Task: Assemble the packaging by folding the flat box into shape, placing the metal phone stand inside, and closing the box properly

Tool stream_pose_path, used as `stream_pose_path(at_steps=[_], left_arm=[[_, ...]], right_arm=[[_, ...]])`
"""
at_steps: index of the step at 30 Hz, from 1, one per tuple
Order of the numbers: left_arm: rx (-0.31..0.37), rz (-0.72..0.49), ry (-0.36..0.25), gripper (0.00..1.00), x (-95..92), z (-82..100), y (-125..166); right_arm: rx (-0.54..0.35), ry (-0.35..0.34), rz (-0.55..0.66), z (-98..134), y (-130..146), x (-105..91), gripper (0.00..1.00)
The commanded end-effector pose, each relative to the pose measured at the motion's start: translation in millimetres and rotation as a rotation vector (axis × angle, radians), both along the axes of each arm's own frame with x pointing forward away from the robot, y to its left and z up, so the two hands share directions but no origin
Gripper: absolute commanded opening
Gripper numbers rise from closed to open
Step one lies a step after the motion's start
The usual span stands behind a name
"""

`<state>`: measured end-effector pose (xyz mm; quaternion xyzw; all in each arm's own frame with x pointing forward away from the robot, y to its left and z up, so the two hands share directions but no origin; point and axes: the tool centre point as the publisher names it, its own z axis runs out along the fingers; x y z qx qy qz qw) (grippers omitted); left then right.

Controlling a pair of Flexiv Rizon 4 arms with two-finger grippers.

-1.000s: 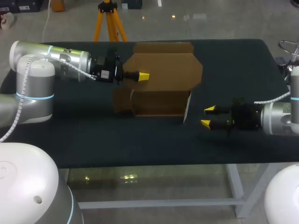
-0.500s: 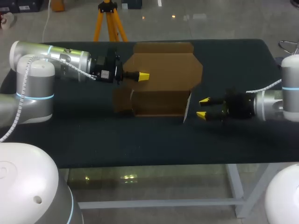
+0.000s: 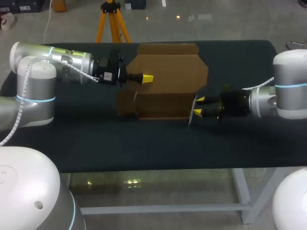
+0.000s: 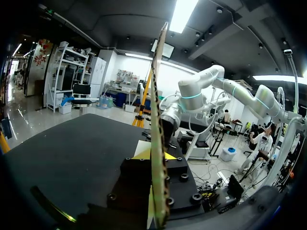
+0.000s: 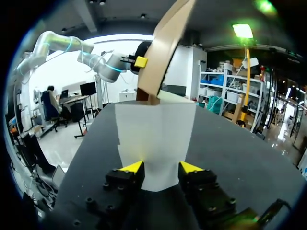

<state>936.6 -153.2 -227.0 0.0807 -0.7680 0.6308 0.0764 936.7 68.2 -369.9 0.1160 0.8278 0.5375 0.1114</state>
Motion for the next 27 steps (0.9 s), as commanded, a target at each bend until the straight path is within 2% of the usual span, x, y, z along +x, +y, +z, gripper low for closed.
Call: stream_pose_path(at_steps=[1, 18, 27], left_arm=[[0.002, -0.002, 0.001, 0.0, 0.2, -2.1, 0], [0.002, -0.002, 0.001, 0.0, 0.2, -2.1, 0], [0.002, -0.002, 0.001, 0.0, 0.2, -2.1, 0]], right_arm=[[-0.007, -0.001, -0.032, 0, 7, 0.7, 0.49], [0.018, 0.013, -0.176, -1, 18, 0.6, 0.49], [0.018, 0.008, -0.307, -1, 22, -0.3, 0.5]])
